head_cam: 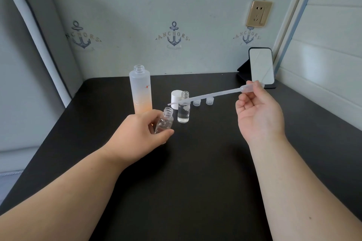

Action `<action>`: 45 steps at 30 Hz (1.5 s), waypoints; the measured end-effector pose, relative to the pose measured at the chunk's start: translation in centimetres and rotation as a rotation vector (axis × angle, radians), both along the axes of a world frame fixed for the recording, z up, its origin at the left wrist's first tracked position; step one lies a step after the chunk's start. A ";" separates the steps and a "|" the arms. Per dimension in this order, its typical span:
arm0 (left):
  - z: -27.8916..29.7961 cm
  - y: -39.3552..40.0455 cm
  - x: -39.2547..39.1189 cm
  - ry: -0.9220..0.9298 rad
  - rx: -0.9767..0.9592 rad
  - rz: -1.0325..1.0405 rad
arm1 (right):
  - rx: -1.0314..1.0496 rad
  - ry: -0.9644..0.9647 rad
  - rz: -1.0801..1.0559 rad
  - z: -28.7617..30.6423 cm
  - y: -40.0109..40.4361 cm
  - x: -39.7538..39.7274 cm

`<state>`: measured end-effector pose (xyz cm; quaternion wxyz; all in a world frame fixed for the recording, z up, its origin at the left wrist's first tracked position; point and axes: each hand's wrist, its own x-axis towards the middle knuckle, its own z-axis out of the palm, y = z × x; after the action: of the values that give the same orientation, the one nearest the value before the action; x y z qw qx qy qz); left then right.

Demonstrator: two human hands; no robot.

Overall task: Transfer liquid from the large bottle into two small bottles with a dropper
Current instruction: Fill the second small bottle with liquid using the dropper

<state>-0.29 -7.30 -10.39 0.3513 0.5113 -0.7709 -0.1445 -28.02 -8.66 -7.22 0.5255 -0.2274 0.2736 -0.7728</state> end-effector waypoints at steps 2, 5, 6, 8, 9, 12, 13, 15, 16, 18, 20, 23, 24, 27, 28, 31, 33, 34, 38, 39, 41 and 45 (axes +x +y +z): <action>0.0 0.0 0.0 0.029 0.038 0.001 | 0.010 -0.014 0.005 -0.1 -0.1 0.0; 0.1 0.0 -0.2 0.055 0.080 -0.028 | 0.018 -0.029 0.016 -0.3 -0.2 0.0; 0.1 0.1 -0.2 0.059 0.082 -0.039 | 0.015 -0.029 0.025 -0.3 -0.3 0.0; 0.2 0.2 -0.1 0.086 0.080 -0.052 | 0.007 -0.019 0.041 -0.4 -0.3 0.0; 0.3 0.3 0.0 0.128 0.074 -0.053 | 0.000 -0.016 0.049 -0.4 -0.3 0.0; 0.5 0.6 0.2 0.373 -0.051 -0.016 | -0.005 -0.013 0.066 -0.6 -0.3 0.1; 0.6 0.7 0.3 0.446 -0.119 0.027 | -0.003 -0.012 0.069 -0.6 -0.3 0.1; 0.8 0.6 0.5 0.532 -0.215 0.160 | 0.002 -0.012 0.076 -0.6 -0.4 0.2; 0.8 0.4 0.6 0.558 -0.234 0.229 | 0.006 -0.013 0.081 -0.6 -0.4 0.2; 0.9 0.0 0.8 0.613 -0.213 0.303 | 0.010 -0.018 0.090 -0.7 -0.4 0.3; 0.8 -0.5 0.9 0.660 -0.136 0.274 | 0.017 -0.015 0.092 -0.7 -0.4 0.4; 0.5 -1.1 0.9 0.612 0.032 0.186 | 0.027 -0.008 0.089 -0.7 -0.3 0.6; 0.3 -1.3 0.8 0.567 0.080 0.187 | 0.030 -0.008 0.088 -0.7 -0.3 0.6; 0.0 -1.9 0.7 0.402 0.134 0.257 | 0.030 0.000 0.089 -0.6 -0.2 0.7; 0.0 -2.0 0.8 0.368 0.129 0.278 | 0.030 0.004 0.088 -0.5 -0.2 0.7; 0.0 -2.1 1.0 0.373 0.106 0.288 | 0.027 0.007 0.077 -0.5 -0.1 0.8; 0.0 -1.9 1.0 0.382 0.091 0.272 | 0.017 0.001 0.074 -0.4 -0.1 0.9; 0.0 -1.8 1.0 0.377 0.083 0.262 | 0.010 -0.001 0.075 -0.4 -0.1 0.9; 0.2 -1.5 0.9 0.344 0.059 0.229 | -0.007 0.013 0.074 -0.3 -0.1 0.9; 0.2 -1.4 0.9 0.338 0.055 0.227 | -0.006 0.019 0.068 -0.3 -0.1 0.9; 0.2 -1.4 0.9 0.331 0.049 0.225 | -0.005 0.028 0.059 -0.3 -0.1 0.8; 0.3 -1.4 1.0 0.314 0.024 0.230 | -0.010 0.057 0.045 -0.2 0.0 0.7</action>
<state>0.73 -8.68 -10.06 0.4753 0.5713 -0.6413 -0.1907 -27.36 -8.69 -7.41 0.5334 -0.2580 0.2794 -0.7555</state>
